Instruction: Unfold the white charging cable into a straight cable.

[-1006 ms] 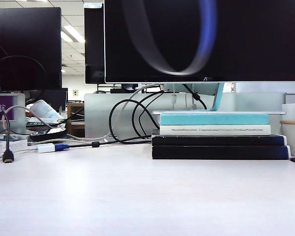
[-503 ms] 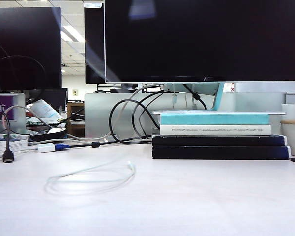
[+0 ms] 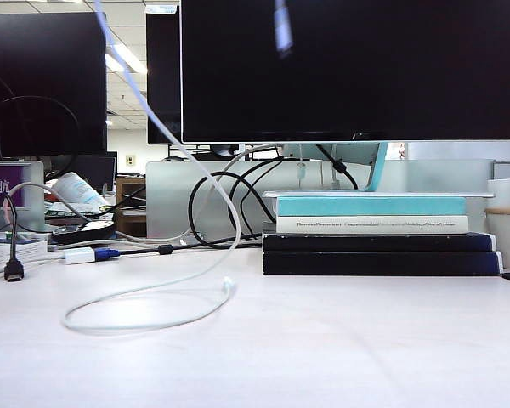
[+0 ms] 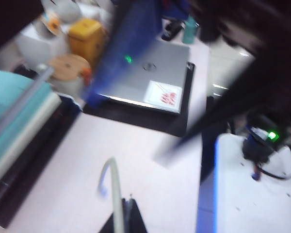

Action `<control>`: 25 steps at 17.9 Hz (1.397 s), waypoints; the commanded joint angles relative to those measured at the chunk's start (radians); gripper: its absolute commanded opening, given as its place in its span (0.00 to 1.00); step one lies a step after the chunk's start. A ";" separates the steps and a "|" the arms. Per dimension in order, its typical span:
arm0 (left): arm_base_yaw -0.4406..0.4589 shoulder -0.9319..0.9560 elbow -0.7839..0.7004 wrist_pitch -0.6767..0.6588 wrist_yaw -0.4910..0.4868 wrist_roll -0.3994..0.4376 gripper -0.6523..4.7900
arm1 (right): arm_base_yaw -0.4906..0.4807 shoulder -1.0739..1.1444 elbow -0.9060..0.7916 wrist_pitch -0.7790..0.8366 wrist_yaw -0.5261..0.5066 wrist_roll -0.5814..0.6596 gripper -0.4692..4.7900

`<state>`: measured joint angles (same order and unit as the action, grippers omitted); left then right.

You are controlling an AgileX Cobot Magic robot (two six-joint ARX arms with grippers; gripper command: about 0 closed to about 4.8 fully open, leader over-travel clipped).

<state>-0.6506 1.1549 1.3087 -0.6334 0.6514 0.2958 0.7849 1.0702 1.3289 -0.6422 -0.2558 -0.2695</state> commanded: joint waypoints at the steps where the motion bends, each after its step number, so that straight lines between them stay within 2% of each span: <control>1: 0.000 -0.001 0.005 0.042 0.053 0.005 0.11 | 0.001 0.003 0.004 0.018 -0.016 0.007 0.61; 4: 0.000 -0.001 0.005 0.076 0.156 0.000 0.11 | 0.001 0.014 0.004 0.011 -0.021 0.008 0.60; 5: 0.000 -0.001 0.005 0.082 0.171 0.000 0.11 | 0.001 0.019 0.004 0.010 -0.021 0.008 0.56; 6: 0.000 -0.001 0.005 0.087 0.181 -0.001 0.11 | 0.001 0.023 0.004 0.008 -0.032 0.007 0.39; 7: 0.000 0.000 0.005 0.088 0.183 -0.008 0.11 | 0.001 0.028 0.004 0.002 -0.035 0.002 0.06; 8: 0.000 0.000 0.005 0.089 0.174 -0.007 0.12 | 0.001 0.032 0.005 -0.006 -0.032 -0.005 0.09; 9: 0.000 0.000 0.005 0.089 0.171 -0.007 0.19 | -0.001 0.032 0.005 -0.009 -0.021 -0.004 0.09; 10: 0.000 0.000 0.005 0.064 0.048 -0.015 1.00 | -0.001 0.028 0.005 -0.031 0.094 -0.018 0.09; 11: 0.000 0.000 0.005 0.025 -0.117 -0.038 1.00 | -0.001 0.024 0.005 -0.048 0.159 -0.035 0.09; 12: 0.000 0.006 0.005 -0.007 -0.185 -0.040 1.00 | -0.001 0.023 0.005 -0.062 0.185 -0.039 0.09; 15: 0.000 0.023 0.004 -0.078 -0.233 -0.036 1.00 | -0.007 0.024 0.005 -0.143 0.343 -0.057 0.09; 20: 0.000 0.028 0.004 -0.137 -0.323 -0.015 1.00 | -0.047 0.026 0.004 -0.439 0.625 -0.041 0.09; 23: 0.000 0.028 0.004 -0.147 -0.365 -0.014 1.00 | -0.140 0.026 0.004 -0.548 0.789 0.100 0.09; 25: 0.000 0.027 0.004 -0.142 -0.368 -0.015 1.00 | -0.224 0.026 0.004 -0.583 0.820 0.140 0.09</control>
<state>-0.6502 1.1847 1.3083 -0.7849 0.2859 0.2768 0.5903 1.0996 1.3293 -1.2053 0.5358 -0.1711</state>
